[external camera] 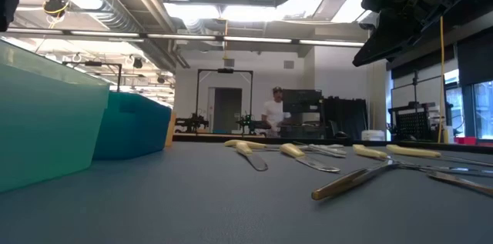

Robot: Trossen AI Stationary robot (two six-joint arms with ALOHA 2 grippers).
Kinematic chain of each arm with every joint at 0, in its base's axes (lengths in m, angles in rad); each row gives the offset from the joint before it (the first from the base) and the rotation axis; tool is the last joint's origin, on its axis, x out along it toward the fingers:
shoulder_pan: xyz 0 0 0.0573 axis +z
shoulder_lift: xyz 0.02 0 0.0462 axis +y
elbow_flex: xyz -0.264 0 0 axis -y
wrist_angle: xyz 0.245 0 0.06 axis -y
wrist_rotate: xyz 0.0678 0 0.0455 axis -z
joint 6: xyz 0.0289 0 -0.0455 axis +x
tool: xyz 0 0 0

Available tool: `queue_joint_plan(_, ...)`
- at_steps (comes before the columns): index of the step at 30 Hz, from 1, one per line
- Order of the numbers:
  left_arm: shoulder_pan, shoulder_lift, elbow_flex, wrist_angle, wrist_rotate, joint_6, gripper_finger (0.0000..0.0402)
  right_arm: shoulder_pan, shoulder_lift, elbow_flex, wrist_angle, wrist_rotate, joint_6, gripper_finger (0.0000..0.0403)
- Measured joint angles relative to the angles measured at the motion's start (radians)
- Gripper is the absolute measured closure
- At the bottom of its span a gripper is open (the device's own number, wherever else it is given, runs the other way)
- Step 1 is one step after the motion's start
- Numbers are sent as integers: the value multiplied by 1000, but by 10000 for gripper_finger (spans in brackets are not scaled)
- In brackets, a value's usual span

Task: Sort silverware by color (type)
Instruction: Put the yellow knife into the orange bin

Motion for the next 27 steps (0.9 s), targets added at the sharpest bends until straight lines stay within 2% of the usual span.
queue_joint_plan(7, 0, 0, 0, 1, 2, 0, 245, 0, 0, 0, -3, 18, 25, 325)
queue_joint_plan(16, 0, -1, 10, 38, 27, 0, 244, 0, 0, 0, -3, 121, 27, 264)
queue_joint_plan(21, 0, -1, 49, 32, 22, 9, 244, 0, 0, 0, -3, 124, 27, 238)
queue_joint_plan(27, 0, -1, 106, 31, -29, 80, 244, 0, 0, 0, -4, 118, 26, 230)
